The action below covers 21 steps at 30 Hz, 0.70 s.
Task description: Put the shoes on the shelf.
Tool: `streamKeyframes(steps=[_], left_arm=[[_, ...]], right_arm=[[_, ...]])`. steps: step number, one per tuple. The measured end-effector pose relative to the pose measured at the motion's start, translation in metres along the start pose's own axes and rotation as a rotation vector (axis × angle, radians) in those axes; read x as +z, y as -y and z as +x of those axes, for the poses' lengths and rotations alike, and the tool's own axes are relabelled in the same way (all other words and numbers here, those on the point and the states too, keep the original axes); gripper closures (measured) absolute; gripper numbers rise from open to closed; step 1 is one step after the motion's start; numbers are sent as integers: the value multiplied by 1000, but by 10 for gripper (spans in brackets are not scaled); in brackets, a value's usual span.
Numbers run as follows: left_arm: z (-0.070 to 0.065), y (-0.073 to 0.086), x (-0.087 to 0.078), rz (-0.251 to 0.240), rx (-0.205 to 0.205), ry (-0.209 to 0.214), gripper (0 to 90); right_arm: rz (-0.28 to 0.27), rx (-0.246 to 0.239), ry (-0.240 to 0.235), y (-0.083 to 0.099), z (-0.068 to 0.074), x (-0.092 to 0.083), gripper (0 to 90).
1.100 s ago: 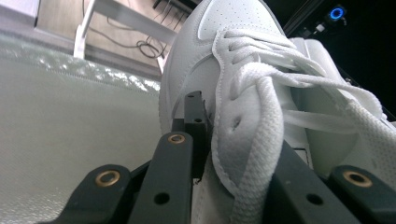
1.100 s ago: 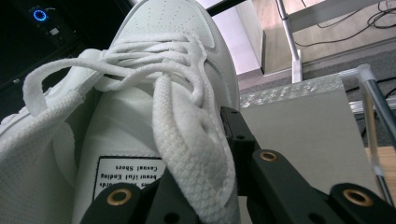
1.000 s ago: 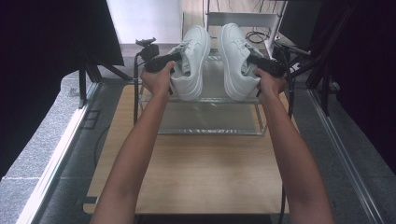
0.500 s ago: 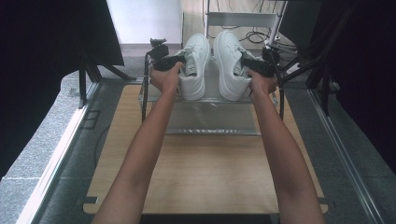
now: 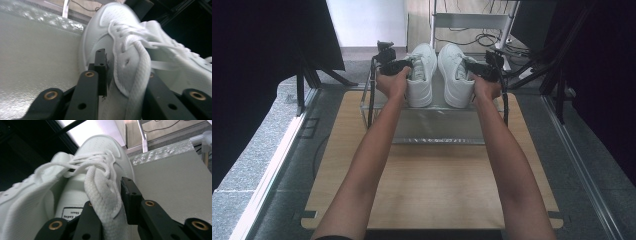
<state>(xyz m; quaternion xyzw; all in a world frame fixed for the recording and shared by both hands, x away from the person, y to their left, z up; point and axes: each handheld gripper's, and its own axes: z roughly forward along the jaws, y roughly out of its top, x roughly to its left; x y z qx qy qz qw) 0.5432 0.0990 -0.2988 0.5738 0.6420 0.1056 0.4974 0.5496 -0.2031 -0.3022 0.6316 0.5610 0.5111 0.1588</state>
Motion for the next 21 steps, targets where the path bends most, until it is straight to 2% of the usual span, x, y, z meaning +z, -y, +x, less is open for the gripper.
streamKeyframes(steps=[2, 4, 6, 8, 9, 11, 16, 18, 21], left_arm=[[-4, 4, 3, -17, 22, 18, 724], [-9, 6, 5, -31, 69, 8, 701], [-10, 6, 4, -40, 72, 32, 655], [-5, 8, 2, -61, 50, 78, 585], [-2, 9, -1, -76, 27, 103, 568], [1, 9, -6, -81, 2, 138, 527], [5, 8, -23, -93, 45, 199, 504], [7, 6, -36, -106, 85, 203, 508], [12, 6, -51, -108, 126, 206, 559]], right_arm=[[20, -23, 1, 0, 3, 3, 741], [15, -71, 3, 0, 7, 3, 689], [12, -106, -10, 0, 10, 3, 609], [-1, -102, -44, 0, 11, 0, 524], [-10, -104, -68, -1, 12, -3, 503], [-30, -120, -81, -2, 14, -10, 454], [-64, -174, -123, -5, 15, -29, 471], [-78, -215, -132, -8, 17, -42, 491], [-103, -278, -128, -10, 17, -61, 531]])
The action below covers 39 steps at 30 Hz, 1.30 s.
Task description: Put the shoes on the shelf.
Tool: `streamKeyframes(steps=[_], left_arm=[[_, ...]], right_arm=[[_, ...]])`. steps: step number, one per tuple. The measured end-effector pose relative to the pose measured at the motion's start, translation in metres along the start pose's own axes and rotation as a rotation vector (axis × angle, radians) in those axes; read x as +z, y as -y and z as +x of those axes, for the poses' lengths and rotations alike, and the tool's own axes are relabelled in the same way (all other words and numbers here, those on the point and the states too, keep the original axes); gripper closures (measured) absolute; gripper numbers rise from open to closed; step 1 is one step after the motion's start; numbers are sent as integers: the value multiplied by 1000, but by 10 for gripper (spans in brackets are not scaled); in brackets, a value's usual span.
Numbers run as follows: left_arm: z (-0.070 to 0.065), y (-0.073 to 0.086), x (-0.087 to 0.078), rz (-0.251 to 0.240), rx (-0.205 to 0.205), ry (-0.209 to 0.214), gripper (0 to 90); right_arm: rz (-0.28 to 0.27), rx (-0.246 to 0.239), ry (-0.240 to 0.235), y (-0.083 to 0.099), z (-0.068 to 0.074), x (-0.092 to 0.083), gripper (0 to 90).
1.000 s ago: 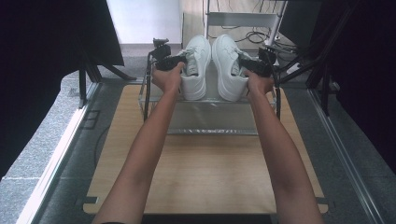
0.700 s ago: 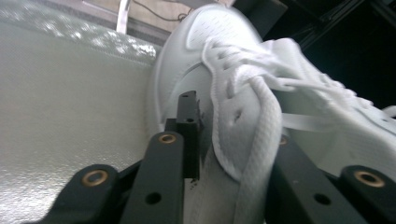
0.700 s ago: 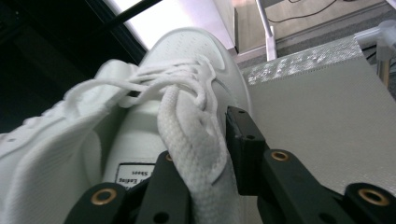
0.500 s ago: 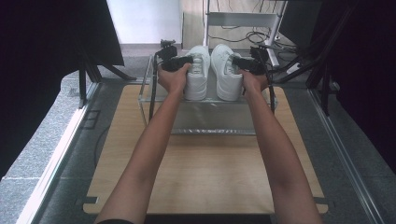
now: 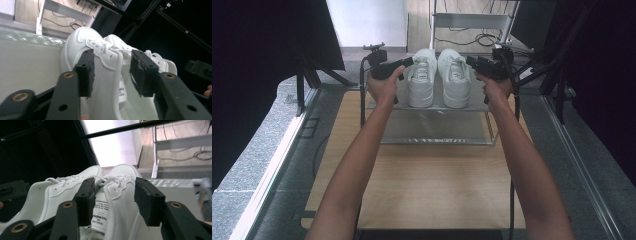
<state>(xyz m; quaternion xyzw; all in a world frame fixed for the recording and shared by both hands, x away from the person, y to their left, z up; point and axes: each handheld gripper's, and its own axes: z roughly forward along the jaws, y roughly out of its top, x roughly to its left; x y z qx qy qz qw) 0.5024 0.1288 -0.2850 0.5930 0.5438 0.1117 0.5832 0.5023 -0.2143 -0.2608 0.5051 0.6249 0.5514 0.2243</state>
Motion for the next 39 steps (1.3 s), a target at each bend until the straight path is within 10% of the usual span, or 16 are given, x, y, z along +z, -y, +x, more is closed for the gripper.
streamKeyframes(steps=[10, 21, 29, 39], left_arm=[[8, 19, -35, 85, 95, -18, 786], [17, 48, -27, 198, 141, -31, 887], [13, 60, -12, 237, 146, -26, 897], [22, 65, -11, 202, 35, 12, 900]], right_arm=[[61, -185, 1, 22, -7, -41, 722], [190, -185, -8, 56, -19, -26, 874], [204, -213, -6, 70, -18, -15, 879], [206, -215, 7, 74, -8, -13, 900]])
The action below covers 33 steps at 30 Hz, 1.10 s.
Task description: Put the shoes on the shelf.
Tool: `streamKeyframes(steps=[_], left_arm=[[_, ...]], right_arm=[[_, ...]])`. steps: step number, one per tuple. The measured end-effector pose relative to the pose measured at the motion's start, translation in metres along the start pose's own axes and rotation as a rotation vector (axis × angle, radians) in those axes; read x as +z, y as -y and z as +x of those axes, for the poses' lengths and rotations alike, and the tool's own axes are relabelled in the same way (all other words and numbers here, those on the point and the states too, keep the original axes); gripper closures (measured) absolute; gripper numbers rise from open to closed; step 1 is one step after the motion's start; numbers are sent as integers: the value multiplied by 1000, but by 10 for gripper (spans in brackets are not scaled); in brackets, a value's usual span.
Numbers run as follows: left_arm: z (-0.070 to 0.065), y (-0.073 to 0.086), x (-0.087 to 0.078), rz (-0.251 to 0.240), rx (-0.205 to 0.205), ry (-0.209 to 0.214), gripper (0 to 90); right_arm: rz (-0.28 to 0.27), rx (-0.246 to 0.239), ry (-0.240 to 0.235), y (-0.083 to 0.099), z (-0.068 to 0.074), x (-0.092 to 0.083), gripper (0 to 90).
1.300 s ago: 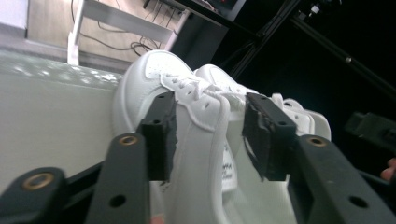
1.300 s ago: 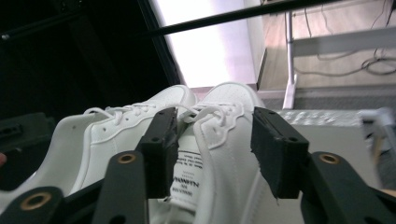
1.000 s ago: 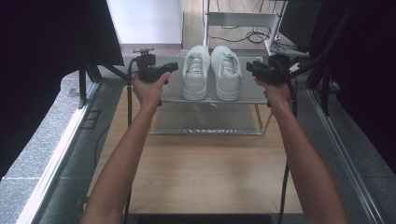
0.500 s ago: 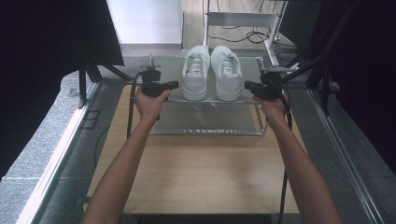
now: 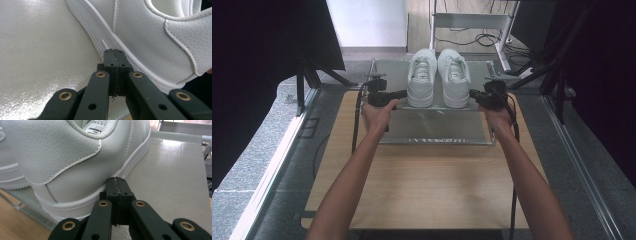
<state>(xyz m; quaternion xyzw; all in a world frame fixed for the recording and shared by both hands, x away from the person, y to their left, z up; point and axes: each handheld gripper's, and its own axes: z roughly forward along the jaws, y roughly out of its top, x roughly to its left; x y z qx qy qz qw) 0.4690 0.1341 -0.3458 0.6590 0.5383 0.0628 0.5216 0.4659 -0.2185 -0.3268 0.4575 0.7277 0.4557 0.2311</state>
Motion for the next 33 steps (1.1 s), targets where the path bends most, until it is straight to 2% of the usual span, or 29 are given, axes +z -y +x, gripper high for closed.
streamKeyframes(steps=[3, 8, 10, 11, 13, 14, 18, 22, 24, 26, 28, 30, 33], left_arm=[[0, 0, 0, -4, -18, 11, 900], [-1, 1, 2, -13, -36, 19, 900], [-5, 2, 5, -5, -41, 33, 900], [-9, 2, 8, 3, -28, 33, 900], [-16, 3, 10, -4, 7, -11, 900], [-17, 3, 10, -1, 11, -16, 900], [-12, 4, 9, -5, -6, 12, 900], [-16, 4, 9, -13, 32, -23, 893], [-16, 4, 8, -18, 47, -32, 852], [-14, 3, 5, -35, 31, -14, 816], [-13, 3, -1, -59, 26, -3, 806], [-14, 4, -8, -79, 16, 22, 790], [-17, 6, -17, -96, 49, 24, 755]], right_arm=[[-3, -4, 16, -1, 4, 1, 900], [0, -21, -1, -3, 11, 3, 900], [0, -13, -11, -3, 13, 4, 900], [-1, -11, -17, -3, 14, 4, 900], [10, -26, 7, -2, 17, 5, 900], [-5, -33, 14, -1, 18, 5, 900], [-25, 0, -17, 3, 15, 5, 900], [-28, -5, -5, 3, 16, 5, 900], [-29, -11, -4, 3, 16, 5, 885], [-33, -13, 1, 4, 13, 3, 840], [-51, -3, 19, 6, 10, 1, 849], [-70, 14, 6, 7, 6, -3, 847], [-98, 19, -4, 9, 5, -9, 835]])
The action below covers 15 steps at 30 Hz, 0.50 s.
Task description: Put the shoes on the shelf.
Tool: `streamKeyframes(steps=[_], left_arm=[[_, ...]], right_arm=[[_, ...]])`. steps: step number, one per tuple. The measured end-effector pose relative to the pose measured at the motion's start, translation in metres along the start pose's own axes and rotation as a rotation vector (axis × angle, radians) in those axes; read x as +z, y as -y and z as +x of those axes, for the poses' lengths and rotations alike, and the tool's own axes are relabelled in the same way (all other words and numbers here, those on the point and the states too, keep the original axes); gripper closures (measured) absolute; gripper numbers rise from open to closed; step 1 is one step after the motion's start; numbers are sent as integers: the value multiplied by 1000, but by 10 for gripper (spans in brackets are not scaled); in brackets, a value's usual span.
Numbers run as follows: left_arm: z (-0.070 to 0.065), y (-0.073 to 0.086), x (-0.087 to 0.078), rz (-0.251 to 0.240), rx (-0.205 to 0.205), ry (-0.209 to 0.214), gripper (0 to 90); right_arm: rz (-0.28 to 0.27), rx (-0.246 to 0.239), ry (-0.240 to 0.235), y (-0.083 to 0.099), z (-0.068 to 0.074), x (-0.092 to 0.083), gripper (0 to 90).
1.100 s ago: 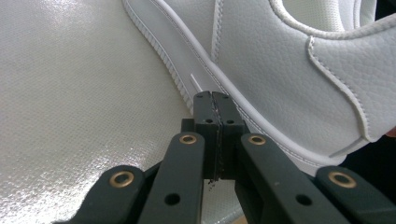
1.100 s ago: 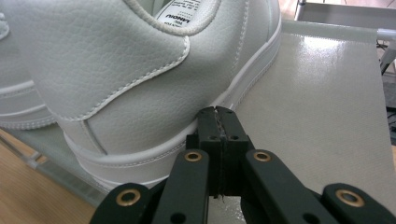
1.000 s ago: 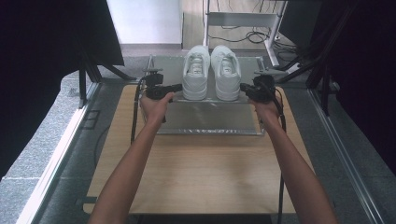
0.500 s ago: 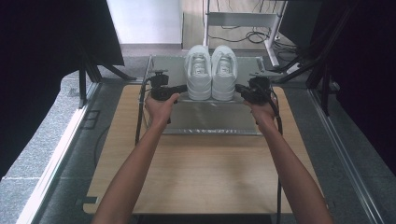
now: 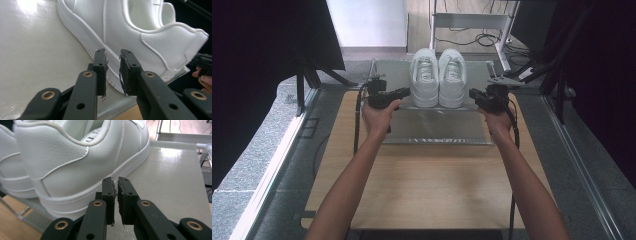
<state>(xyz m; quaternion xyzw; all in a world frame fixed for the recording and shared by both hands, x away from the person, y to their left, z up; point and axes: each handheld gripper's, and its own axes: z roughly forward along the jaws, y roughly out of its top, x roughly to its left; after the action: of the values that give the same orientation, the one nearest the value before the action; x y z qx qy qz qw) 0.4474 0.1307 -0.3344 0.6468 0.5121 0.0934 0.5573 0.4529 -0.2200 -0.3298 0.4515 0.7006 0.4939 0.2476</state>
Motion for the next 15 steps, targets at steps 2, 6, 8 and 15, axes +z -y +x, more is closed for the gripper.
streamKeyframes(steps=[2, 6, 8, 15], left_arm=[[-1, 2, -8, -12, 8, 25, 740], [-5, 8, -20, -24, 42, 73, 669], [-5, 15, -25, -10, 57, 107, 603], [-4, 48, -43, 17, 131, 108, 507]], right_arm=[[-14, -1, -11, 1, 0, -5, 829], [-42, -1, -35, 3, 0, -17, 798], [-59, 9, -57, 7, -1, -25, 773], [-108, 38, -137, 33, -2, -50, 695]])
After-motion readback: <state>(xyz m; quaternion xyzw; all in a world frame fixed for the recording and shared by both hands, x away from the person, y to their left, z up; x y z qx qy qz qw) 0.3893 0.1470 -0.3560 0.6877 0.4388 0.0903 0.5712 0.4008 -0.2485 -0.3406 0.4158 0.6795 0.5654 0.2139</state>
